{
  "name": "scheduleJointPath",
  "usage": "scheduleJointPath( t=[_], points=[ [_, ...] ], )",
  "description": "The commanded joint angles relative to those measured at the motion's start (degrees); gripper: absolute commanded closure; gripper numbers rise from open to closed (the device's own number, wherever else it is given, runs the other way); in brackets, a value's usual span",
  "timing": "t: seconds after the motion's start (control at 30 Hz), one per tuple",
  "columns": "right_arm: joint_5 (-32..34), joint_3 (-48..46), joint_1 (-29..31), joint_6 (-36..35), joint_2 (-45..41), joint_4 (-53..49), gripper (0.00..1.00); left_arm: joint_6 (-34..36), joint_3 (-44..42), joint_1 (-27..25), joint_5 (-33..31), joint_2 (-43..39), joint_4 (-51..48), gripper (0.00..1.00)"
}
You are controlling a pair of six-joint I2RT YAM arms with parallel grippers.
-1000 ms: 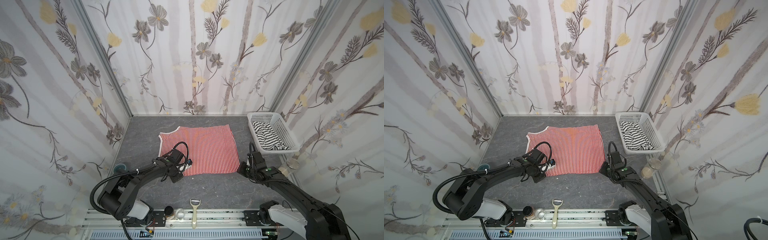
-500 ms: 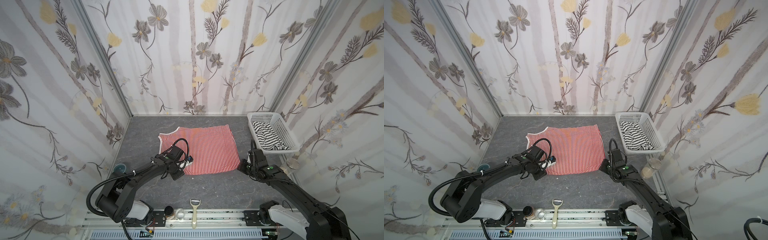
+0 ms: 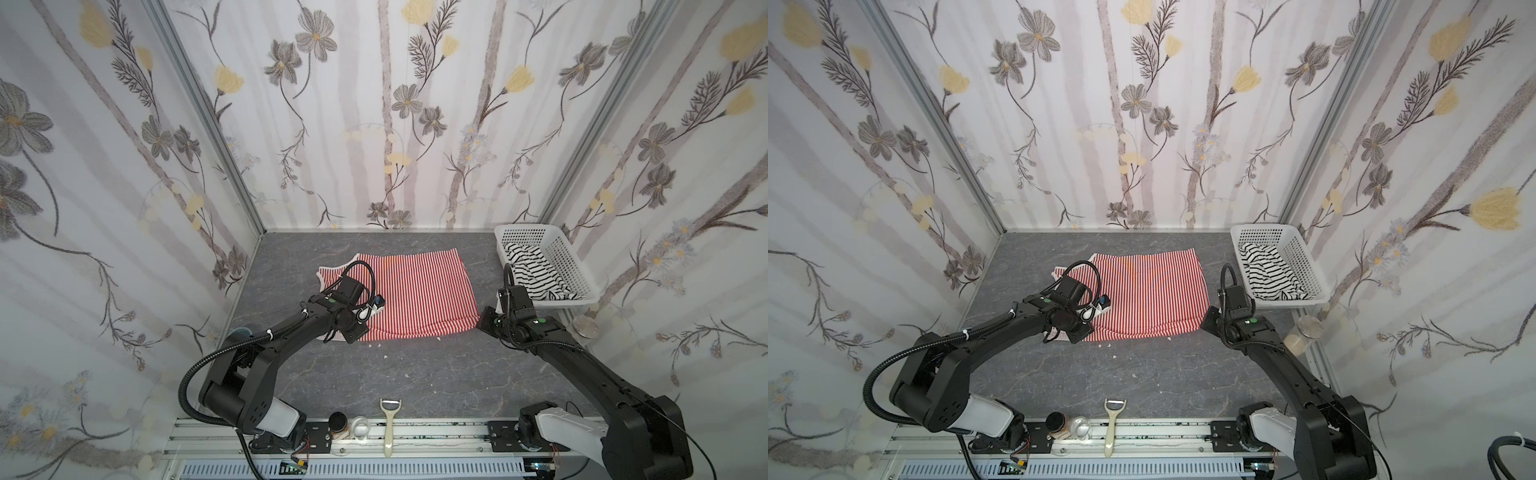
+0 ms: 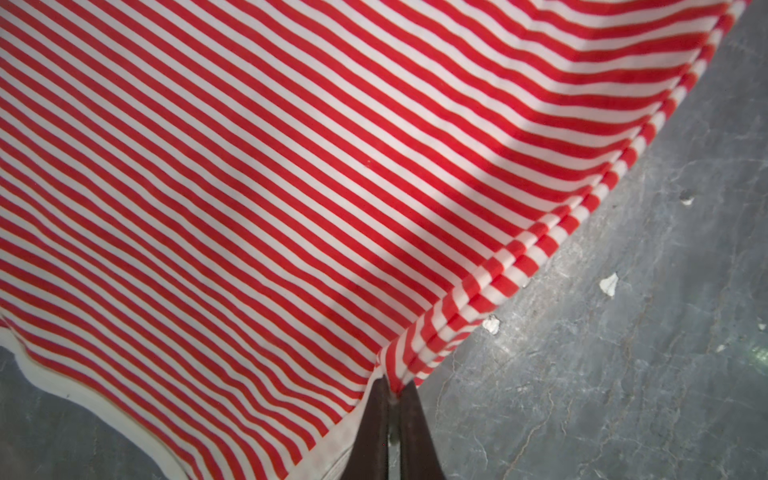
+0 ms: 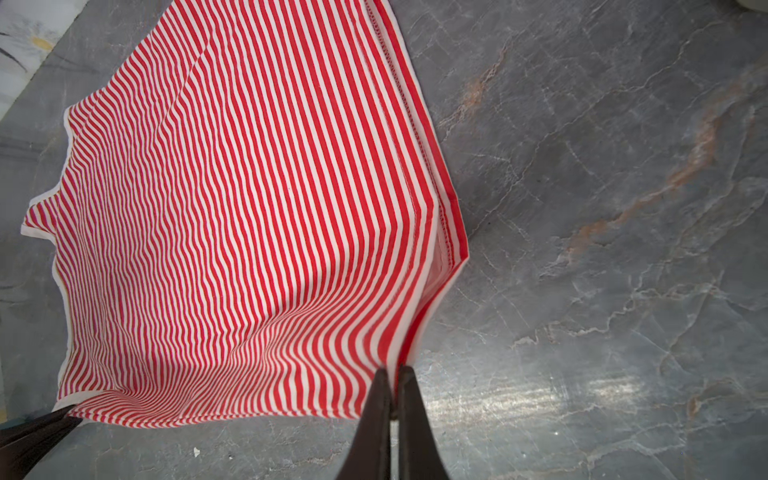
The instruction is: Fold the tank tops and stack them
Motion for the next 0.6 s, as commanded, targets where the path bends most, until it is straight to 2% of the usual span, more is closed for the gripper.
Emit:
scheduleJointPath(
  t=[0.0, 0.57],
  points=[
    [0.9, 2.3, -0.8, -2.5, 2.1, 0.8, 1.0, 1.2, 3.1, 0.7, 0.7, 2.2, 0.1, 0.96],
    [-0.2, 15.3, -4.9, -8.8, 19.3, 1.0, 1.0, 3.1, 14.0, 3.6, 0.6, 11.9, 0.3, 0.95]
  ],
)
